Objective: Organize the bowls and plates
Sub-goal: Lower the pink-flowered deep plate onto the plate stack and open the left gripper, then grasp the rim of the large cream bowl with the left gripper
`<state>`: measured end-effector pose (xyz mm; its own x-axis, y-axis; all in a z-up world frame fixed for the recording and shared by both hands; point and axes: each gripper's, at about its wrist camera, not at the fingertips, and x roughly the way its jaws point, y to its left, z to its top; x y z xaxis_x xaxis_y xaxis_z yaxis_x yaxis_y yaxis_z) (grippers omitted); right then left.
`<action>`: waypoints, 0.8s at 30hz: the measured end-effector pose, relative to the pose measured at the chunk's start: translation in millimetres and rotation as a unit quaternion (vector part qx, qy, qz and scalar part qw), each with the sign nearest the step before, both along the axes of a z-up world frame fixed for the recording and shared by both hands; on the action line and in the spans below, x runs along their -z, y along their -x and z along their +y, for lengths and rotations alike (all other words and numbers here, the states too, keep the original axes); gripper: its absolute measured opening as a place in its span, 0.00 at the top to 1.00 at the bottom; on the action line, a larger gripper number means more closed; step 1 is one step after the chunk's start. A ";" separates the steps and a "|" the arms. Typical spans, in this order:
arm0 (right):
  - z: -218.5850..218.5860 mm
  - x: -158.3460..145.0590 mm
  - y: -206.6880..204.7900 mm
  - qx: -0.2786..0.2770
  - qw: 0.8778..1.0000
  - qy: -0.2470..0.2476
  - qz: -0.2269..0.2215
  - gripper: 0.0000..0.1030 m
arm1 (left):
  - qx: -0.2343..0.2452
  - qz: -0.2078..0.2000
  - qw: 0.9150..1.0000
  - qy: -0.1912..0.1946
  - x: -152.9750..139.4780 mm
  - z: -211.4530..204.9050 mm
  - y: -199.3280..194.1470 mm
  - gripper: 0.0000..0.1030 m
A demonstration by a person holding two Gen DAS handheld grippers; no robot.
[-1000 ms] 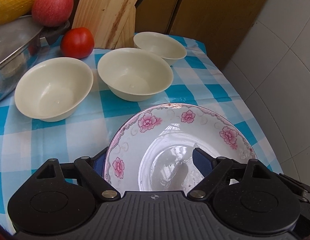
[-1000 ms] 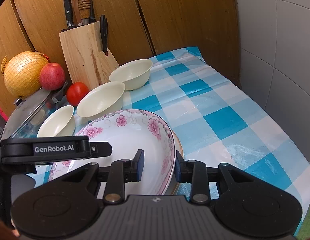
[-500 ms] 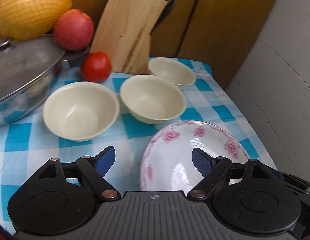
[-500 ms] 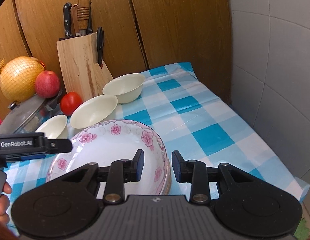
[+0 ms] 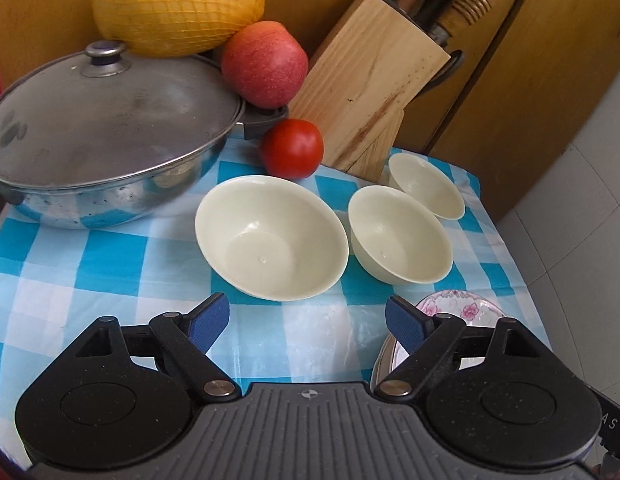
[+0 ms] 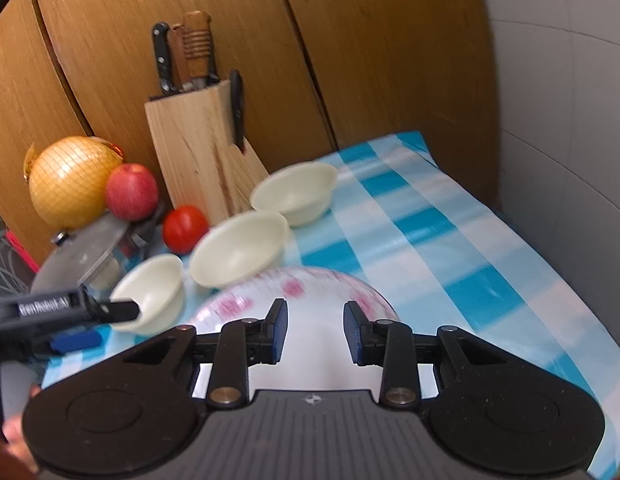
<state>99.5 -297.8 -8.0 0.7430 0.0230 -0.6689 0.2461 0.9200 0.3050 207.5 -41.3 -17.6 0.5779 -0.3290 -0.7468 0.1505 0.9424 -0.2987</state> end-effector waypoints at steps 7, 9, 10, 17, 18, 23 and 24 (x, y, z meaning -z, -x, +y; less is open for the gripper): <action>14.5 -8.2 -31.3 -0.027 0.999 -0.021 -0.005 0.70 | -0.006 0.010 1.000 0.016 1.4 -0.2 -6.0 0.13; 22.0 -8.3 -38.0 -0.040 0.999 -0.026 -0.004 0.70 | -0.016 0.013 1.000 0.016 2.7 2.9 -10.3 0.13; 26.2 -8.2 -41.8 -0.047 0.999 -0.027 -0.003 0.70 | -0.021 0.016 1.000 0.017 3.7 4.8 -12.7 0.13; 55.8 -2.5 -77.3 -0.090 0.995 -0.048 0.012 0.70 | -0.055 0.018 0.998 0.009 5.8 16.4 -23.7 0.13; 59.8 -0.7 -83.2 -0.096 0.994 -0.054 0.016 0.70 | -0.059 0.019 0.998 0.008 6.1 17.8 -25.1 0.13; 77.6 13.3 -111.5 -0.110 0.990 -0.080 0.040 0.70 | -0.081 0.028 0.996 0.010 11.2 24.2 -34.7 0.13; 79.3 16.4 -115.4 -0.109 0.989 -0.085 0.044 0.70 | -0.088 0.030 0.996 0.006 13.2 25.5 -37.2 0.14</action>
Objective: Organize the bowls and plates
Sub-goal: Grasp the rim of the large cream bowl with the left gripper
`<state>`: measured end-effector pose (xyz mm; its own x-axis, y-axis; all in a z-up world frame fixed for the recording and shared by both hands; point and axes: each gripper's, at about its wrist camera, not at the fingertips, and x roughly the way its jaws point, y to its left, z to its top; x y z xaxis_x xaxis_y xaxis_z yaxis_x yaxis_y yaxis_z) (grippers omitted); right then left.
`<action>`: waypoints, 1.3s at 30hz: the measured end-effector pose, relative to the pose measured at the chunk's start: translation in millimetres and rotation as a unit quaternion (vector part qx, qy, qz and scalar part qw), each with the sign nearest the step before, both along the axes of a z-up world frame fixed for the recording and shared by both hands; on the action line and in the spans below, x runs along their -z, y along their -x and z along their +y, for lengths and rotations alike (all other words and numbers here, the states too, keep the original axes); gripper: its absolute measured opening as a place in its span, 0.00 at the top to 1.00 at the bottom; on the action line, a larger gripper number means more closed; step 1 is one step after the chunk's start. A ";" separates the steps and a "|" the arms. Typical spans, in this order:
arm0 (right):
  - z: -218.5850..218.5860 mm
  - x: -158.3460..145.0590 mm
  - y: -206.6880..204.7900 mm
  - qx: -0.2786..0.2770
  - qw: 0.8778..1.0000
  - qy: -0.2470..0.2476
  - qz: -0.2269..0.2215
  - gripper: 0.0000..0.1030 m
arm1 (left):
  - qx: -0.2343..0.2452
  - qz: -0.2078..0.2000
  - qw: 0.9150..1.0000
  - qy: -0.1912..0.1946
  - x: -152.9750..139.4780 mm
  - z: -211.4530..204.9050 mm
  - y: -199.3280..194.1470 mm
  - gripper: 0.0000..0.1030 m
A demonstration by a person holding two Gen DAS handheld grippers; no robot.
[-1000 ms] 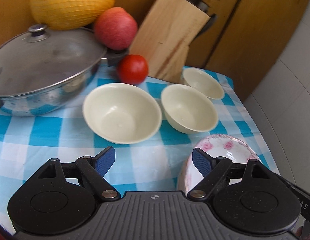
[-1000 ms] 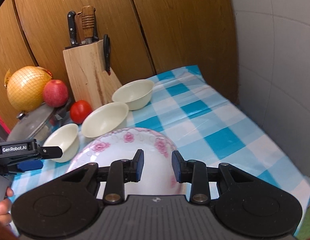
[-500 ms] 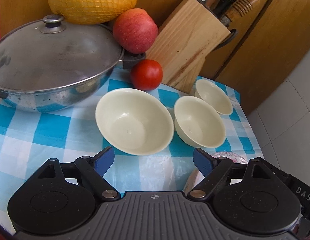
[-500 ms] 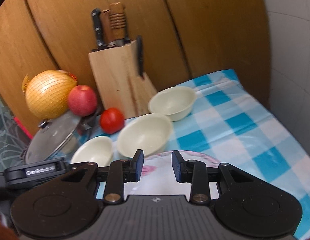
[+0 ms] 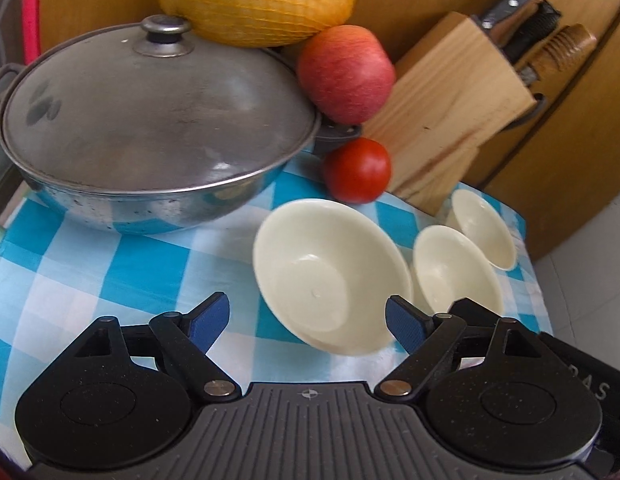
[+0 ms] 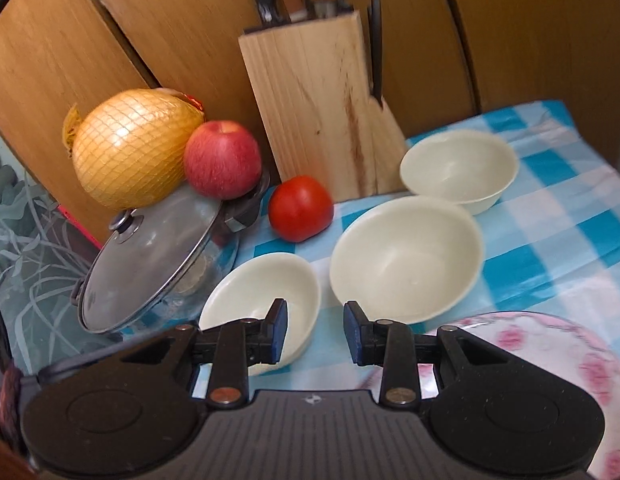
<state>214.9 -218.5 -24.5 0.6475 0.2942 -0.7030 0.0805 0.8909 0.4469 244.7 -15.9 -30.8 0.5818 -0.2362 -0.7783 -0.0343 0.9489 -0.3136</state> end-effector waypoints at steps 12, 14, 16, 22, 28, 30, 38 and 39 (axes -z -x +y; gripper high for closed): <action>16.6 30.9 -31.6 -0.010 0.998 -0.021 0.053 0.84 | -0.015 0.037 0.999 -0.009 27.1 3.5 -21.8 0.35; 18.0 33.3 -35.0 -0.008 0.998 -0.021 0.059 0.85 | -0.012 0.034 0.999 -0.019 28.2 0.6 -22.7 0.37; 20.1 34.8 -37.7 -0.009 0.998 -0.020 0.062 0.86 | -0.011 0.032 0.999 -0.024 28.6 -1.0 -22.9 0.42; 24.2 33.1 -37.6 -0.022 0.997 -0.017 0.065 0.88 | 0.010 0.042 0.999 -0.015 27.9 -3.7 -23.6 0.64; 31.5 19.5 -21.1 -0.047 0.997 -0.022 0.058 0.88 | 0.025 0.037 0.999 -0.032 18.5 1.2 -7.5 0.63; 35.3 15.7 -11.8 -0.061 0.996 -0.029 0.058 0.88 | 0.028 0.035 0.998 -0.038 13.3 7.6 4.2 0.61; 48.7 11.1 33.0 -0.099 0.991 -0.036 0.078 0.88 | 0.043 0.048 0.997 -0.038 9.6 29.2 47.3 0.57; 49.8 10.7 38.3 -0.101 0.991 -0.037 0.080 0.88 | 0.044 0.051 0.997 -0.040 9.1 31.3 52.6 0.57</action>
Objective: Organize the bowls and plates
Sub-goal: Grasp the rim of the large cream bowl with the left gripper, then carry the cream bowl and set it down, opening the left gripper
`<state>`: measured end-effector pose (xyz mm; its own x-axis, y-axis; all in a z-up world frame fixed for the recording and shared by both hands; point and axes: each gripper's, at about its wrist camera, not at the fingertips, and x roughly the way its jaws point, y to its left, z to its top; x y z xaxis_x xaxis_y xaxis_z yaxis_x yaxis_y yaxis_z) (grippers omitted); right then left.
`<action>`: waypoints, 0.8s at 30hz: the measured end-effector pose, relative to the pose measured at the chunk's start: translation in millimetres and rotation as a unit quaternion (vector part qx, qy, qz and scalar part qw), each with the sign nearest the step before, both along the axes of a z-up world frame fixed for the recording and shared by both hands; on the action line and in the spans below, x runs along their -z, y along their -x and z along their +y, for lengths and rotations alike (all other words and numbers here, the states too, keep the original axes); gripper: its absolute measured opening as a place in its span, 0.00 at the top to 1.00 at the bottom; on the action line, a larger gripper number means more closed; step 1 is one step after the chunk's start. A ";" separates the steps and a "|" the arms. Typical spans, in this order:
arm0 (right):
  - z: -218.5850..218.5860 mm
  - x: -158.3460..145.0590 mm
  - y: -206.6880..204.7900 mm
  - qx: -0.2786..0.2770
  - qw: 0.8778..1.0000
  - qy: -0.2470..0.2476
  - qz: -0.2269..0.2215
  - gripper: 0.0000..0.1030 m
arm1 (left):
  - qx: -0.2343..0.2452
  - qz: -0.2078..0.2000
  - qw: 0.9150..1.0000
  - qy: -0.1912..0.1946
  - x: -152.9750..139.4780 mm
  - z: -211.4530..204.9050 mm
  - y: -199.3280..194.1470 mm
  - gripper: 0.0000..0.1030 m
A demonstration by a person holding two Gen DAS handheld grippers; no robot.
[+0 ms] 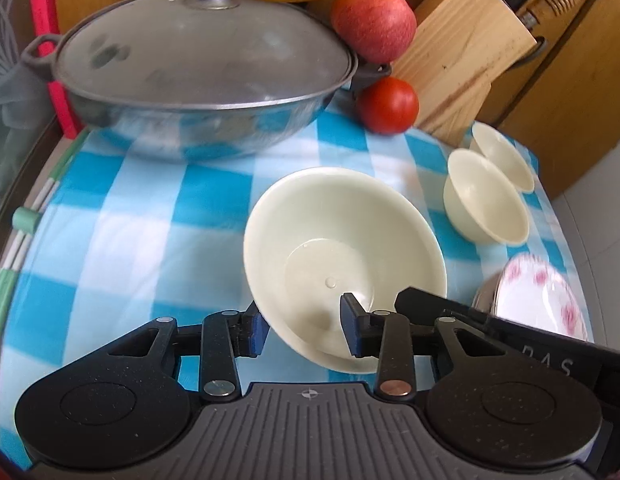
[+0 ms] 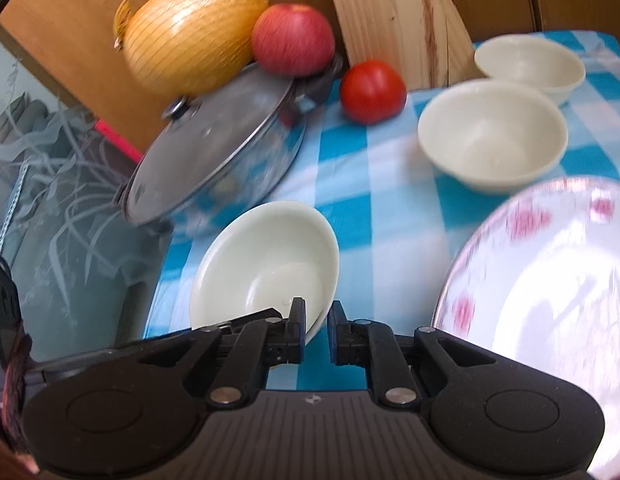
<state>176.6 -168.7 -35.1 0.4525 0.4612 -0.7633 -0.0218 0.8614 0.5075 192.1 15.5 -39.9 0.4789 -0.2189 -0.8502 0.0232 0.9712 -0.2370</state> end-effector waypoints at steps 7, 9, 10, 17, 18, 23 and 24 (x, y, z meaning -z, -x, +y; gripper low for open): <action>5.5 -10.8 44.1 -0.009 1.000 -0.011 -0.006 0.87 | 0.011 -0.008 1.000 0.001 -9.6 8.2 42.3 0.52; 3.9 -11.0 55.9 -0.009 1.000 -0.017 -0.004 0.87 | 0.015 -0.011 1.000 0.000 -10.1 8.4 54.4 0.51; 2.7 -10.7 61.4 -0.008 1.000 -0.021 -0.002 0.87 | 0.017 -0.010 1.000 0.002 -9.9 9.0 59.6 0.51; 3.3 -0.6 91.9 -0.016 0.999 -0.041 0.023 0.87 | 0.022 -0.007 1.000 0.009 -10.5 14.9 86.8 0.49; 4.6 1.1 94.5 -0.019 0.999 -0.038 0.025 0.87 | 0.024 -0.003 1.000 0.010 -8.7 16.1 90.3 0.48; 3.4 8.5 95.5 -0.015 0.998 -0.042 0.037 0.86 | 0.033 0.026 0.999 0.015 8.8 17.4 97.1 0.48; 3.0 6.7 96.1 -0.014 0.999 -0.036 0.030 0.86 | 0.034 0.020 0.999 0.012 7.2 16.8 97.8 0.48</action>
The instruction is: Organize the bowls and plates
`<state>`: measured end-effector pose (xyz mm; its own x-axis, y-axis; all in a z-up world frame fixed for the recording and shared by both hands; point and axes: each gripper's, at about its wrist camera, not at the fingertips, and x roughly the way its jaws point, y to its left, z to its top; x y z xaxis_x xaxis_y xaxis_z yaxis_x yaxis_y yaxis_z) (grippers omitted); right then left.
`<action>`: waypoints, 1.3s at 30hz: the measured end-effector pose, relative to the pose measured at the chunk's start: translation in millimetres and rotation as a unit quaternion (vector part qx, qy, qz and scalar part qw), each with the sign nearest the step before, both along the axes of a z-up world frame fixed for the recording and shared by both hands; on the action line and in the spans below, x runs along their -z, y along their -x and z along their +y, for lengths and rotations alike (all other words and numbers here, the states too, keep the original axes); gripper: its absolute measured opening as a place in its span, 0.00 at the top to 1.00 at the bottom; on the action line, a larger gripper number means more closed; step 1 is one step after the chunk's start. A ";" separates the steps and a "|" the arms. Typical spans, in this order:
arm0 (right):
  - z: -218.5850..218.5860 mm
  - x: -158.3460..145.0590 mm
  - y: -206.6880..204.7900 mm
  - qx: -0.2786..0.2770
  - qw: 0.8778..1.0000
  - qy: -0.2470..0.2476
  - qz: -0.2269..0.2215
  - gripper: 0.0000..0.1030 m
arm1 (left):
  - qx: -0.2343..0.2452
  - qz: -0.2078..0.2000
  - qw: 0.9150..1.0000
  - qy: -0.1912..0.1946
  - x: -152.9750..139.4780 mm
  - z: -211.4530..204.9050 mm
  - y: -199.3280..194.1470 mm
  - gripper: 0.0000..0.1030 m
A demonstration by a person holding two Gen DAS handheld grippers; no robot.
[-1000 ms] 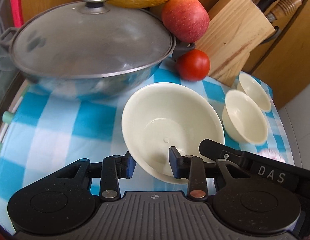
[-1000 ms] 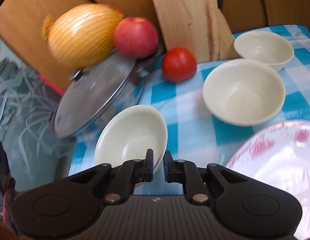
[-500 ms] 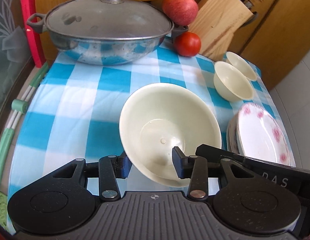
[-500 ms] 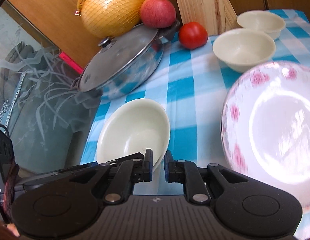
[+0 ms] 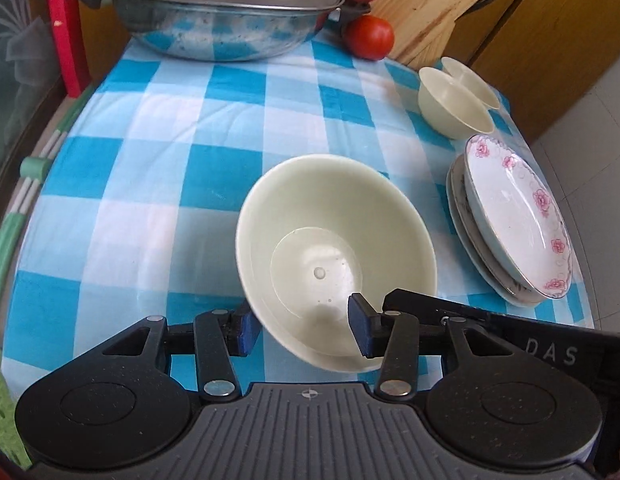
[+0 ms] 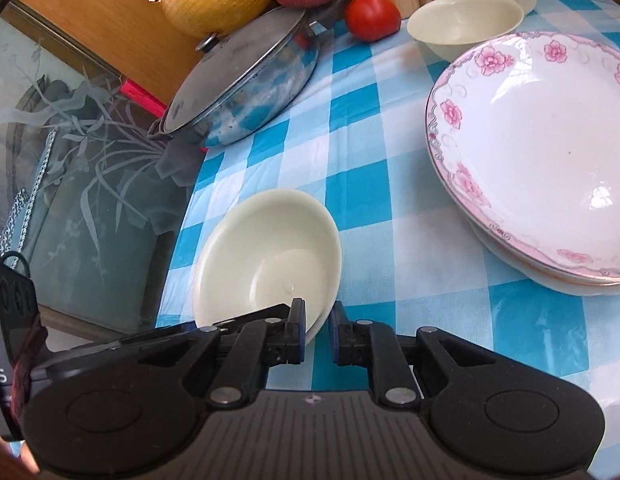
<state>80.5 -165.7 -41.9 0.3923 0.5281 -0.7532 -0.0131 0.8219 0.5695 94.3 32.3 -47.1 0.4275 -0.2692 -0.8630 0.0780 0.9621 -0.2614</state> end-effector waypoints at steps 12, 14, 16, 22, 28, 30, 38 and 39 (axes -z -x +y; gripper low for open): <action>-5.9 -15.3 1.2 0.011 0.999 0.027 -0.040 0.84 | -0.015 -0.070 0.996 -0.056 -18.8 -3.4 2.8 0.36; -5.1 -17.8 1.6 0.010 0.998 0.034 -0.048 0.84 | -0.015 -0.087 0.993 -0.074 -21.6 -6.3 4.6 0.35; -4.5 -19.1 1.9 0.010 0.998 0.037 -0.053 0.84 | -0.016 -0.101 0.991 -0.087 -24.6 -9.0 5.5 0.34; -4.5 -17.5 1.1 0.011 0.998 0.039 -0.052 0.83 | -0.012 -0.132 0.985 -0.112 -31.3 -14.7 6.9 0.29; -4.5 -16.2 0.3 0.012 0.998 0.036 -0.051 0.82 | -0.018 -0.148 0.980 -0.129 -33.8 -15.1 7.7 0.23; -4.3 -16.1 -0.2 0.012 0.998 0.036 -0.051 0.81 | -0.023 -0.155 0.978 -0.135 -35.5 -14.3 7.5 0.21; -7.3 -16.3 -1.0 0.018 0.998 0.034 -0.052 0.78 | -0.031 -0.188 0.966 -0.177 -39.0 -20.2 4.6 0.16; -8.1 -16.8 -0.9 0.019 0.998 0.033 -0.053 0.78 | -0.031 -0.188 0.966 -0.175 -39.3 -20.2 4.1 0.16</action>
